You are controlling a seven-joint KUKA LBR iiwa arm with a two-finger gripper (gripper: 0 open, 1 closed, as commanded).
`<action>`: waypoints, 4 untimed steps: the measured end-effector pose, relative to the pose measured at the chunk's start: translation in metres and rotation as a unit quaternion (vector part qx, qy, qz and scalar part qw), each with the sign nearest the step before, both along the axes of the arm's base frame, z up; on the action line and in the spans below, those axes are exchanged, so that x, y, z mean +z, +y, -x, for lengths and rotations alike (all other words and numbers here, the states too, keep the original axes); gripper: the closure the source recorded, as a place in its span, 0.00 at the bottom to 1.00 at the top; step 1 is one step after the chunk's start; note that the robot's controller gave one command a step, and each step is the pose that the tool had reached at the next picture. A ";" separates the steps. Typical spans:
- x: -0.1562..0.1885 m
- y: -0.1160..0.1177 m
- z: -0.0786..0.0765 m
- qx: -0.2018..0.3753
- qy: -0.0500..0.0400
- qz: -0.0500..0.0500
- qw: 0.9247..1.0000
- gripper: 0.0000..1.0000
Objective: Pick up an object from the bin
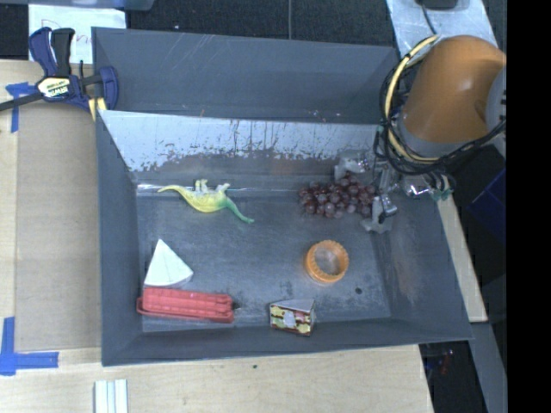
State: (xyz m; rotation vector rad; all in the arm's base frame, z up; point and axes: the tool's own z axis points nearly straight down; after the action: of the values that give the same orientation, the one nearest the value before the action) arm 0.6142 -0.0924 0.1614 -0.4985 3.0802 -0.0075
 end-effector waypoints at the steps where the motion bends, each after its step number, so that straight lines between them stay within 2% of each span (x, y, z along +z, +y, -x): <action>1: -0.045 0.025 0.015 0.031 0.000 0.000 1.000 0.00; 2: -0.042 0.029 0.008 -0.003 -0.004 0.000 1.000 1.00; 3: -0.028 0.026 0.004 -0.023 -0.007 0.001 1.000 1.00; 4: 0.037 0.033 0.005 -0.013 -0.005 0.001 1.000 1.00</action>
Offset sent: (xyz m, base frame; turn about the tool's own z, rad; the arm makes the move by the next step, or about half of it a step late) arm -0.0040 0.0245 -0.0259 0.0514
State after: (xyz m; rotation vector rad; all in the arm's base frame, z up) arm 0.6090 -0.0597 0.1979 -0.4557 3.0776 -0.0128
